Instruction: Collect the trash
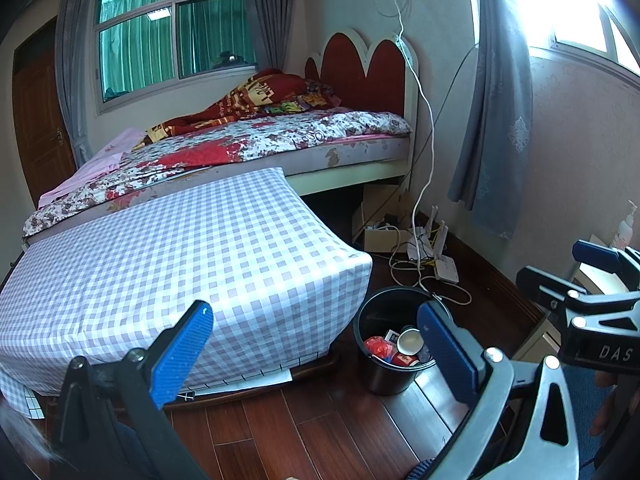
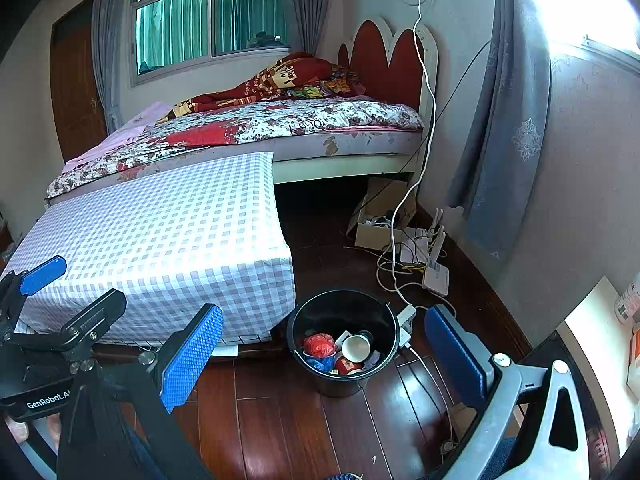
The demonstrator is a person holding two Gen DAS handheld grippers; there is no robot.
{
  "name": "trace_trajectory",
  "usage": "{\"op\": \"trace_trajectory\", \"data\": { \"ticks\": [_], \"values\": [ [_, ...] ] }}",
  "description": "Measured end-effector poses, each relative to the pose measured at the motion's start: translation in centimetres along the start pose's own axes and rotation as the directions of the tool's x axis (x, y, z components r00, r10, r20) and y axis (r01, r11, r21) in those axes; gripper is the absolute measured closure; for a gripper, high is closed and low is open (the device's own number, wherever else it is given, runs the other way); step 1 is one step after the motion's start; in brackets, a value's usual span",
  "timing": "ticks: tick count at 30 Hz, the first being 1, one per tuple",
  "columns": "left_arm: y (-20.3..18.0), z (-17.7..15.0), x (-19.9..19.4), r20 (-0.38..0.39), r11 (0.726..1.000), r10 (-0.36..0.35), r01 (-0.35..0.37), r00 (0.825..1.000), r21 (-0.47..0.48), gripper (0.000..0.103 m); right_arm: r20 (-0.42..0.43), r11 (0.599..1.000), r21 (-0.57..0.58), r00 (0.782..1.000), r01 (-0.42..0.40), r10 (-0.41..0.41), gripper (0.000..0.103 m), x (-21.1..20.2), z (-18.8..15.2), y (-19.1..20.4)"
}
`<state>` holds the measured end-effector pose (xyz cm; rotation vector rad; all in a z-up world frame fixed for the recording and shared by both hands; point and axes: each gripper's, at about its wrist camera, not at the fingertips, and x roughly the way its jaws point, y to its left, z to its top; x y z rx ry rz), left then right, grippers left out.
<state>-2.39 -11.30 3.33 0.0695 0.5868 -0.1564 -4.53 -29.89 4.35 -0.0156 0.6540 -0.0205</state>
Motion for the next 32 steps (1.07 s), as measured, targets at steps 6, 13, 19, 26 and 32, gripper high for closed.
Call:
{"op": "trace_trajectory", "data": {
  "ticks": [6, 13, 19, 26, 32],
  "values": [
    [-0.06, -0.05, 0.03, -0.003, 1.0, -0.002, 0.002, 1.0, 0.0, 0.001, -0.003, 1.0, 0.001, 1.0, 0.0, 0.0, 0.001, 0.02, -0.02, -0.04],
    [-0.07, -0.29, 0.06, -0.004, 1.0, -0.011, 0.011, 1.0, 0.0, 0.001, -0.006, 1.0, -0.002, 1.0, -0.001, 0.001, 0.001, 0.09, -0.19, 0.04],
    [-0.12, -0.33, 0.03, -0.004, 1.0, -0.014, 0.014, 1.0, 0.0, 0.001, -0.005, 1.0, -0.004, 1.0, 0.0, 0.0, 0.001, 0.15, -0.2, 0.17],
    [-0.08, -0.25, -0.04, 0.007, 0.999, -0.026, 0.026, 1.0, 0.02, 0.001, -0.008, 1.0, -0.007, 1.0, -0.003, 0.003, 0.001, 0.27, -0.34, 0.44],
    [0.34, -0.2, 0.05, 0.006, 0.998, -0.058, 0.058, 0.998, 0.027, 0.001, -0.009, 1.0, -0.007, 1.0, -0.004, 0.003, 0.001, 0.31, -0.39, 0.52]
  ]
}}
